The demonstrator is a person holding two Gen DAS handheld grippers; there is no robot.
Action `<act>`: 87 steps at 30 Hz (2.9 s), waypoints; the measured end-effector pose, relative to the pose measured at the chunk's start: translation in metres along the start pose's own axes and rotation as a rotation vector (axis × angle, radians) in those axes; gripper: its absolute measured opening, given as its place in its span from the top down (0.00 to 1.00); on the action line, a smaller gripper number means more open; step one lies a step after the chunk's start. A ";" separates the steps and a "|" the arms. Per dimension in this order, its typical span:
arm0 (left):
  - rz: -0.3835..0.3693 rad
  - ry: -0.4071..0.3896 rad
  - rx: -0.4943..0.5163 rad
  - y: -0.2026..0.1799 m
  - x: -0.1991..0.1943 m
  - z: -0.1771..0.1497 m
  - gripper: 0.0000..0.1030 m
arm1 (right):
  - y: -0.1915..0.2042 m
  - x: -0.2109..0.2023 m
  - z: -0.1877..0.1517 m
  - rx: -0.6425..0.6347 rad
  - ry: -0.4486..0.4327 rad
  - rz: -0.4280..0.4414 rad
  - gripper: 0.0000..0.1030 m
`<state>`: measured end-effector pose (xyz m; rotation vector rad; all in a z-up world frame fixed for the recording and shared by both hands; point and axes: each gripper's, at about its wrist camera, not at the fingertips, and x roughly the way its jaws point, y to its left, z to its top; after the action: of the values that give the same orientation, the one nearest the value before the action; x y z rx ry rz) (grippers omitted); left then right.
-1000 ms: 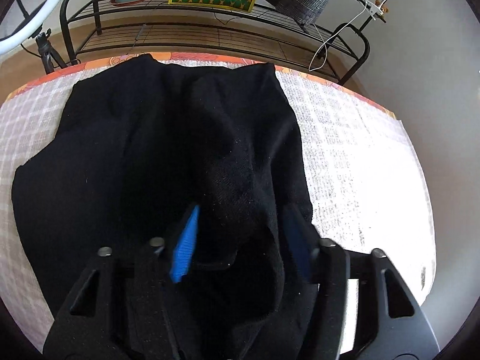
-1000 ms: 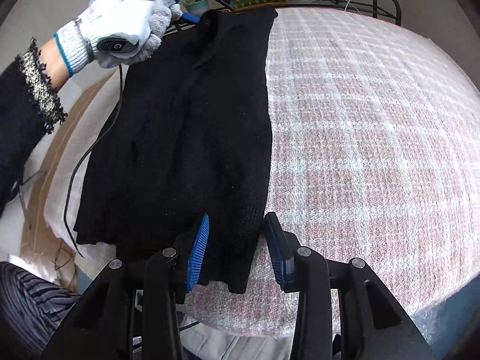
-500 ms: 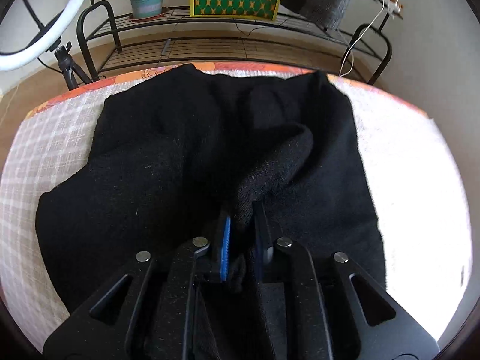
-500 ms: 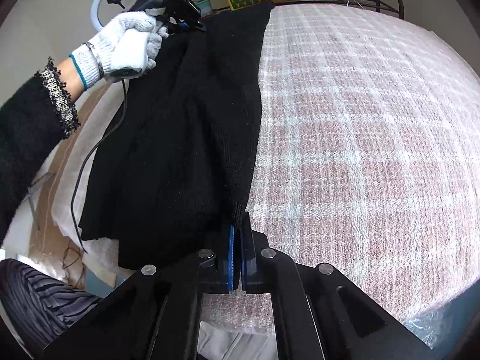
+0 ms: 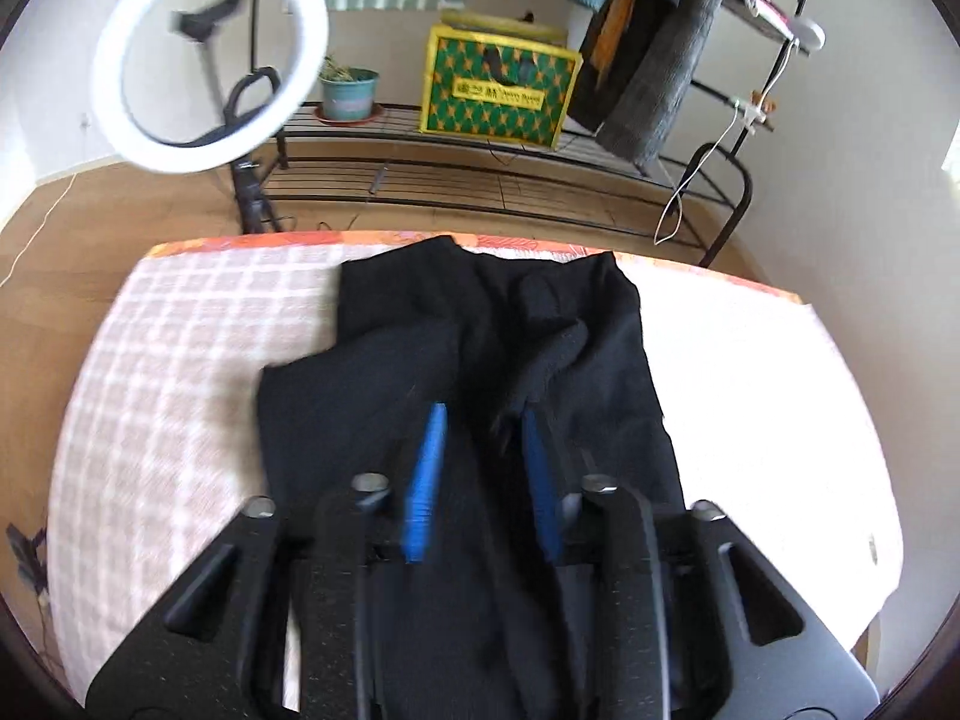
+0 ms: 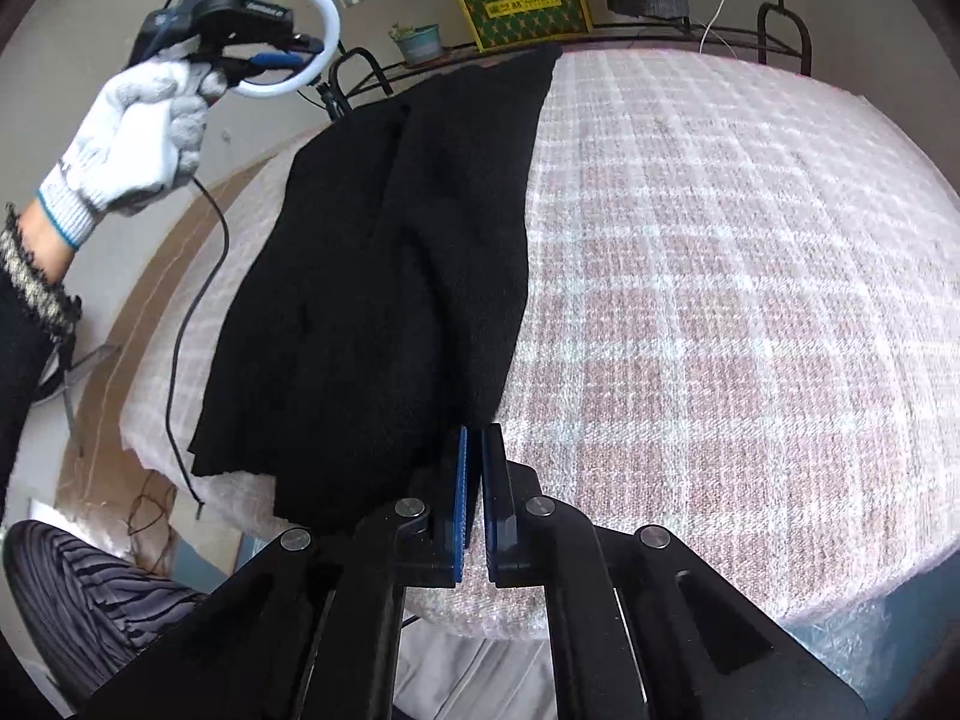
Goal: Fold large clothes
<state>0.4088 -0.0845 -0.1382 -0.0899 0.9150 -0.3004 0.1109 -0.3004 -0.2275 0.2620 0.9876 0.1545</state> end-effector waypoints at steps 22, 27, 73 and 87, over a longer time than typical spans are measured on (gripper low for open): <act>-0.059 0.119 -0.463 0.092 -0.103 -0.288 0.60 | 0.034 -0.063 0.038 -0.086 -0.199 0.093 0.57; -0.076 0.148 -0.444 0.081 -0.088 -0.292 0.60 | 0.039 -0.063 0.061 -0.094 -0.179 0.152 0.57; -0.138 0.068 -0.629 0.050 -0.049 -0.276 0.95 | 0.277 0.351 0.278 -0.396 0.260 -0.154 0.45; -0.132 0.038 -0.622 0.057 -0.069 -0.287 0.95 | 0.265 0.339 0.280 -0.626 0.277 -0.225 0.98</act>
<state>0.1548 0.0042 -0.2718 -0.7218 1.0162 -0.1301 0.5273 -0.0046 -0.2776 -0.4540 1.1835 0.2897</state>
